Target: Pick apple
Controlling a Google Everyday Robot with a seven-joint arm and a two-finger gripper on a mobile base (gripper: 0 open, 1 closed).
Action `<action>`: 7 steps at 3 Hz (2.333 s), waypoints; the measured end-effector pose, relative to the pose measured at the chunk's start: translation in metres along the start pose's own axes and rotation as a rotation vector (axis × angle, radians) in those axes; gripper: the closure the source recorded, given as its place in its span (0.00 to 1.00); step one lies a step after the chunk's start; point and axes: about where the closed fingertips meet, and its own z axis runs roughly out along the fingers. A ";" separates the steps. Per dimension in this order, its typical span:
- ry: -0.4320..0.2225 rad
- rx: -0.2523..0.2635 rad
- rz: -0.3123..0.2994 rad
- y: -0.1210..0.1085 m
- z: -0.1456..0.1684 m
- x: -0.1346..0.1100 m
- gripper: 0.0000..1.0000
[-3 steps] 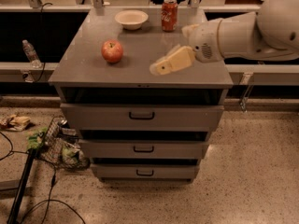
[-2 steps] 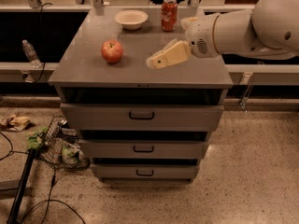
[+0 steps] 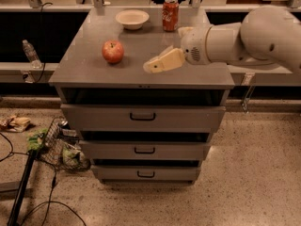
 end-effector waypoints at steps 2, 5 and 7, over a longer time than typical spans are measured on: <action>0.028 -0.017 -0.022 -0.035 0.096 0.035 0.00; -0.054 -0.142 -0.034 -0.023 0.202 0.003 0.00; -0.099 -0.258 -0.030 -0.005 0.235 -0.012 0.48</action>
Offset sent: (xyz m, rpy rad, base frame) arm 0.1131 0.0575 -0.0833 -0.0577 -0.0042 0.0383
